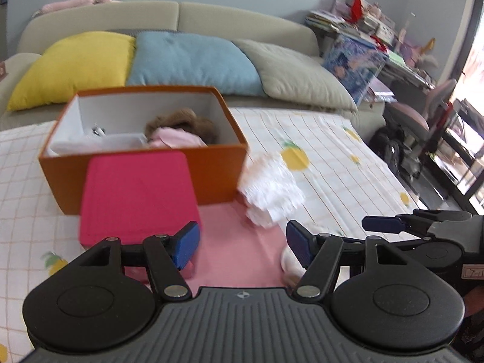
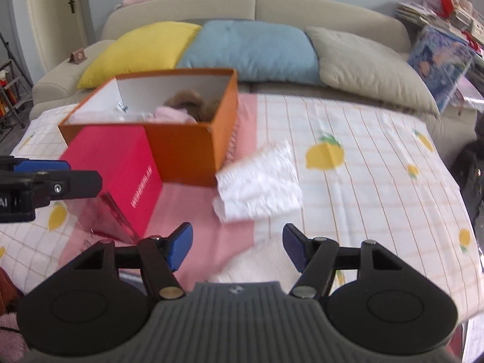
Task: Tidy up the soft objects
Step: 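Grasp the white round terry pad with the right gripper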
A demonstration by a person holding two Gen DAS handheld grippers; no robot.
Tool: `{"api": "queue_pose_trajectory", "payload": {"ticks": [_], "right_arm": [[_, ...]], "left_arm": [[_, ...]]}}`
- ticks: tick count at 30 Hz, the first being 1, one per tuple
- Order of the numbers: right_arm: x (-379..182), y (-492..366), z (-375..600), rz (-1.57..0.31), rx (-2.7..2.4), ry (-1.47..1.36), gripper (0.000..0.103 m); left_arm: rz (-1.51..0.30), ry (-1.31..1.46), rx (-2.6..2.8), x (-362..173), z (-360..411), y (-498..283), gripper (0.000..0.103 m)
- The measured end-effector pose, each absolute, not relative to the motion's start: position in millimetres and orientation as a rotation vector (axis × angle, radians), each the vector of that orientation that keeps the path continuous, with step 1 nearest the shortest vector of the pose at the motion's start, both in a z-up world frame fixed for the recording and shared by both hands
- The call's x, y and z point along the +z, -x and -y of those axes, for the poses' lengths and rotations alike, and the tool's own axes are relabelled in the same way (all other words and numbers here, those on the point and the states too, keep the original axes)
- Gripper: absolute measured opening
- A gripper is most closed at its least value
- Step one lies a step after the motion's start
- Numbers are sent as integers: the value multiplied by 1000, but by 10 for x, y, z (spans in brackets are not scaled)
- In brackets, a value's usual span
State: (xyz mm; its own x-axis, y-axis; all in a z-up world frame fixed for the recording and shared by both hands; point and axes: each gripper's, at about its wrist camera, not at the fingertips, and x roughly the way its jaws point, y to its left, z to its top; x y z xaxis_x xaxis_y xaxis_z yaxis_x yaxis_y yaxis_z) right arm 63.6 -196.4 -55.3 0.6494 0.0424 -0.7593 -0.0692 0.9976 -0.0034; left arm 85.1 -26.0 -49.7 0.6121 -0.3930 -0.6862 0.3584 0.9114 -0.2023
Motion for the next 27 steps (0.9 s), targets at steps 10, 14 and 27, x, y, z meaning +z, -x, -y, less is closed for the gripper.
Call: {"api": "queue_pose_trajectory", "payload": {"ticks": [10,14,27], "right_arm": [[-872,-533,2067,-985,71,-35,94],[-1001,-591,2049,-1006,86,-8,100],[-1284,-835,2357,-1060,14,-140,100]], "left_arm": [[-969,-1,-436,-880,457,-801,77],[-1003,-3,-411,-957,431,-810,77],[-1053,-24,-429,-1085,561,-886,76]]}}
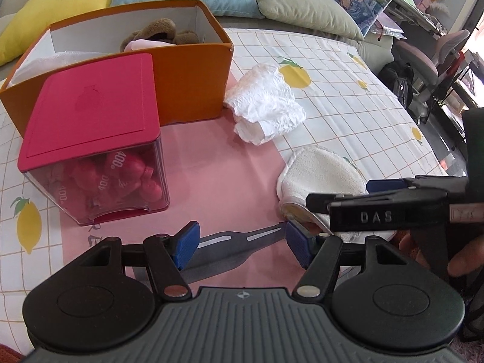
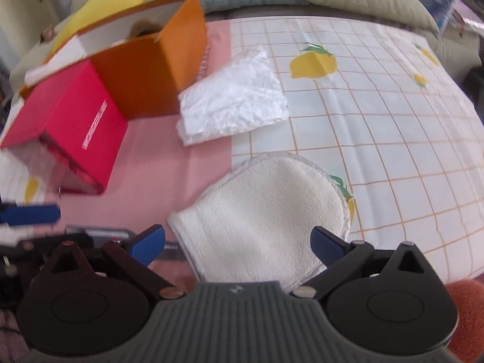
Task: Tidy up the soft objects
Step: 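Grasp the white round terry pad with the right gripper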
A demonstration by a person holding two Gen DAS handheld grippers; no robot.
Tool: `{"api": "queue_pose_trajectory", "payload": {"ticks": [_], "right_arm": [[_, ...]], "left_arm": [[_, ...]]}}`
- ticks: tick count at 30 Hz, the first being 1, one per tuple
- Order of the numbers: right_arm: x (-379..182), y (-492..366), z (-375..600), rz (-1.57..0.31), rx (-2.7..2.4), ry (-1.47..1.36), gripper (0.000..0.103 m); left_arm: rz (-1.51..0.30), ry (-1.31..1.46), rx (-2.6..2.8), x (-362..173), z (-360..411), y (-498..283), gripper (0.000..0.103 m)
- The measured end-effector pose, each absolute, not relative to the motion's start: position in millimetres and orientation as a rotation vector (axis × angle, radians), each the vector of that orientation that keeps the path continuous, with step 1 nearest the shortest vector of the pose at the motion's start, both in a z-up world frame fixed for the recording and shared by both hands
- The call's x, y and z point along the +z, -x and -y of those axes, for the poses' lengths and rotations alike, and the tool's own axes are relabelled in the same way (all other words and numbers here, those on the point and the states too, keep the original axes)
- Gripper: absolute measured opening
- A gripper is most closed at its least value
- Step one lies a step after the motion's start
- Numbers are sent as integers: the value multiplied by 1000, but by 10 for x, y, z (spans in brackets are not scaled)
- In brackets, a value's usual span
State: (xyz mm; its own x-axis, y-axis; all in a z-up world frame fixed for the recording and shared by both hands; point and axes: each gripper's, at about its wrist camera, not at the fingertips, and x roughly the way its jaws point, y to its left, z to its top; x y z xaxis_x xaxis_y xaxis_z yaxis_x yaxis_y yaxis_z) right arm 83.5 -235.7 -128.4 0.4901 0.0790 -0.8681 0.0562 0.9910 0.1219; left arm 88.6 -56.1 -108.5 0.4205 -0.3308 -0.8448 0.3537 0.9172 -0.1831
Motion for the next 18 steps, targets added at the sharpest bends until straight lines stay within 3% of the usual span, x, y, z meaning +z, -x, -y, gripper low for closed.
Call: {"api": "queue_pose_trajectory", "payload": {"ticks": [18], "right_arm": [[-1651,-972,2360,-1197,-44,-52,100]], "left_arm": [[-1094,-23,-469,-1167,782,-1054,76]]}}
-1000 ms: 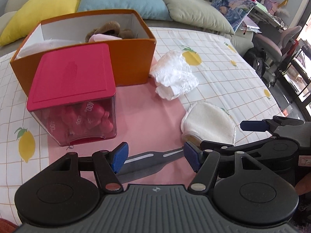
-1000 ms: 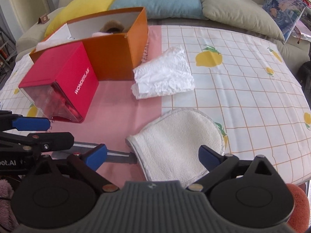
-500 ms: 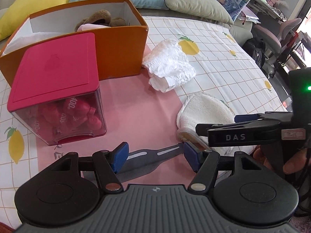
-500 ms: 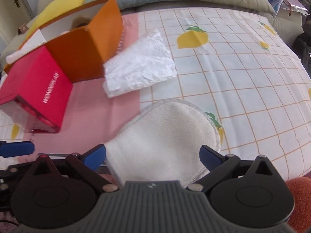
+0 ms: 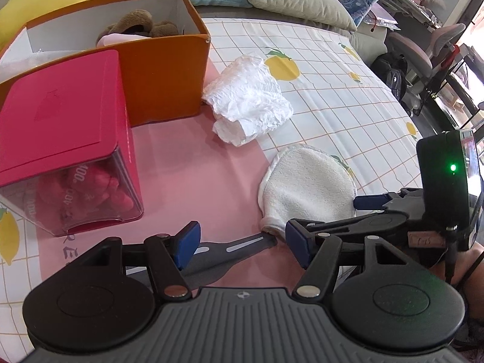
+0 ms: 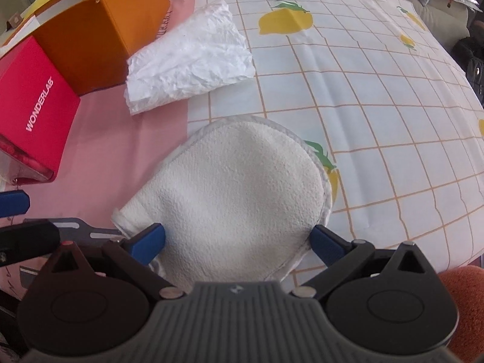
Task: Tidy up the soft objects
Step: 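Grasp the white round terry pad with the right gripper, then grasp the crumpled white plastic sheet with the left gripper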
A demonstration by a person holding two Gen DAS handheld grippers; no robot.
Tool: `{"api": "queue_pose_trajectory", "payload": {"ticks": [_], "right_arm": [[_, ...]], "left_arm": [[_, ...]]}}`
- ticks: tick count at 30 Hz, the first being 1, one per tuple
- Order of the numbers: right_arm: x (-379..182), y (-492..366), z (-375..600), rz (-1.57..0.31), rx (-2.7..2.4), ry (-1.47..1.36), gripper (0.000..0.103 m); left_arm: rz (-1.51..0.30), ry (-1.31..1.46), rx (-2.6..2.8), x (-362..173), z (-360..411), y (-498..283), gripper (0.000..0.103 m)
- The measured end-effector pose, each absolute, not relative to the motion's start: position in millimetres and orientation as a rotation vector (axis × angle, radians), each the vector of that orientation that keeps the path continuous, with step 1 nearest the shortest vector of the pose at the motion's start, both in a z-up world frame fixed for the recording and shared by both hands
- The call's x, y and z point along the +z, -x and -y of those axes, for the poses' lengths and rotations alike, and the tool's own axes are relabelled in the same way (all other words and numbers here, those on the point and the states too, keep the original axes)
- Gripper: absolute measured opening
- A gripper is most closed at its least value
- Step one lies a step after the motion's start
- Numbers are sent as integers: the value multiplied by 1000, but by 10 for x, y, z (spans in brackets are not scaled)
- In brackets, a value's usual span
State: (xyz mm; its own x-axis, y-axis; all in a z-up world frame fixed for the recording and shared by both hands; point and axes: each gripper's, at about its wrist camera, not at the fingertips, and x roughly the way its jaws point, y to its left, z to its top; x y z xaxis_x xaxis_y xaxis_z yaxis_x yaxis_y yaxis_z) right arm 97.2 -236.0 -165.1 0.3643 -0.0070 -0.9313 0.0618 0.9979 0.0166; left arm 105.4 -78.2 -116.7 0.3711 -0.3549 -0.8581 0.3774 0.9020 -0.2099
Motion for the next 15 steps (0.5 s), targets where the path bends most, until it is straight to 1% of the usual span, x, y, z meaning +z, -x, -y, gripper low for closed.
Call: {"api": "queue_pose_trajectory", "payload": {"ticks": [2,4,5,6,7,8,9,10,12,13,15], "right_arm": [[-1637,-963,2344,-1190,-34,-41,97],[-1606,-949,2312,-1175,-16,-24,90],[-1586,-940,2287,-1166,-1,-13,82],[-1560,-927,2254,-1155,19,-5,70],[-1536,-915,2227,-1145,40,2,62],[-1520,-905,2199,-1140,61,9,47],[-1514,-898,2168,-1138,78,21,38],[-1514,-895,2156,-1135,84,29,37],[-1512,-902,2178,-1137,98,11,24],[-1511,-904,2194,-1137,94,-1,21],[-1512,-911,2244,-1137,81,-28,8]], "left_arm": [[-1096,-24,-471,-1167,796,-1059,76],[-1096,-27,-472,-1166,803,-1063,76],[-1096,-29,-472,-1167,804,-1065,76],[-1096,-31,-471,-1167,809,-1067,75],[-1096,-33,-471,-1166,813,-1071,75],[-1096,-34,-471,-1165,816,-1074,74],[-1096,-38,-468,-1162,818,-1079,73],[-1096,-39,-468,-1158,819,-1082,73],[-1093,-38,-469,-1145,825,-1090,73],[-1089,-41,-471,-1136,831,-1093,73],[-1080,-46,-475,-1117,852,-1099,73]]}}
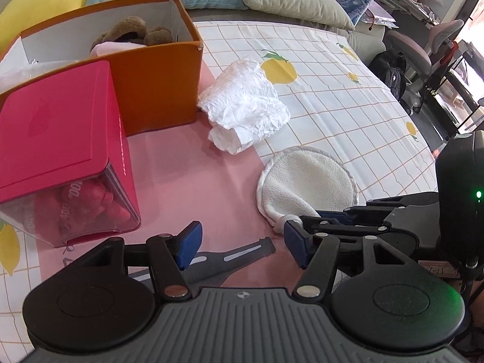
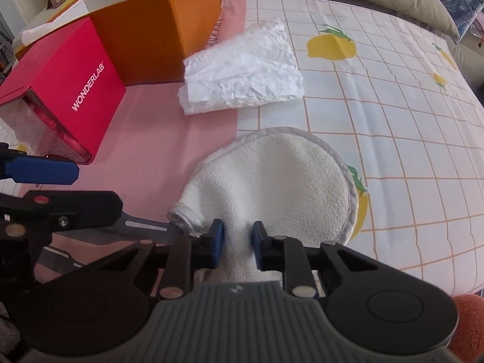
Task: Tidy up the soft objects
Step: 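Grasp the crumpled white plastic sheet with the left gripper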
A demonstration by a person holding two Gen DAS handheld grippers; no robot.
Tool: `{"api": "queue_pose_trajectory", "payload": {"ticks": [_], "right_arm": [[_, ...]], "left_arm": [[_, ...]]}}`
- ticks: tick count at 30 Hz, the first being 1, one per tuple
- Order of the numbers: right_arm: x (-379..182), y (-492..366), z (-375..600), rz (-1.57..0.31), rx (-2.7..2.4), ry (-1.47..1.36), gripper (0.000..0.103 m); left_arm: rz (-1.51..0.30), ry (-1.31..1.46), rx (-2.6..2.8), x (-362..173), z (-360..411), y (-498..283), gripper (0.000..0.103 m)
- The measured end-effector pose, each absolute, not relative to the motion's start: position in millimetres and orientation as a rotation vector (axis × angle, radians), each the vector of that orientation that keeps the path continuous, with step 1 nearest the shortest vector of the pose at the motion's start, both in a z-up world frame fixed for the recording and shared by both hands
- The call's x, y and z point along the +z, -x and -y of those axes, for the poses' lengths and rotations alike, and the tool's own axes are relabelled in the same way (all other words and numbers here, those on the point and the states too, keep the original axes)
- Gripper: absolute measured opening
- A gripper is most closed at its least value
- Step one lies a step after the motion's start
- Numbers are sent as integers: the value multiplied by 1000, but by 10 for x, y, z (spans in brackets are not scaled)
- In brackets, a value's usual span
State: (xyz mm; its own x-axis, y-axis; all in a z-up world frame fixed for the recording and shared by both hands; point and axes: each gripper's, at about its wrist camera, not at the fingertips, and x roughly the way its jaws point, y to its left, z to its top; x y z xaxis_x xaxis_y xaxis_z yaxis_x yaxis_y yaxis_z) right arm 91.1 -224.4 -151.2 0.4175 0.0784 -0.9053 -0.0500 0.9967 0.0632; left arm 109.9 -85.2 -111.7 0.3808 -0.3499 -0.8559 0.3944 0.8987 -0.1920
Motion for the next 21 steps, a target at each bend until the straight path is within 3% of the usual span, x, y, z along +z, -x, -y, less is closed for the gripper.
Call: {"api": "queue_pose_trajectory", "payload": {"ticks": [9,16,21], "right_arm": [[-1246,-871,2612,-1048,-65,-134,6],[-1227,-1076,2913,-986,-106,-177,6],[-1300,-1195,2884,-957,-76,-165,6]], "left_arm": [[-949,-177,-546,-972,1073,-1220,73],[-806,-478,-576,-1147,1515,-1466,77],[-753,-641,-620,-1321,1797,-1660,87]]}}
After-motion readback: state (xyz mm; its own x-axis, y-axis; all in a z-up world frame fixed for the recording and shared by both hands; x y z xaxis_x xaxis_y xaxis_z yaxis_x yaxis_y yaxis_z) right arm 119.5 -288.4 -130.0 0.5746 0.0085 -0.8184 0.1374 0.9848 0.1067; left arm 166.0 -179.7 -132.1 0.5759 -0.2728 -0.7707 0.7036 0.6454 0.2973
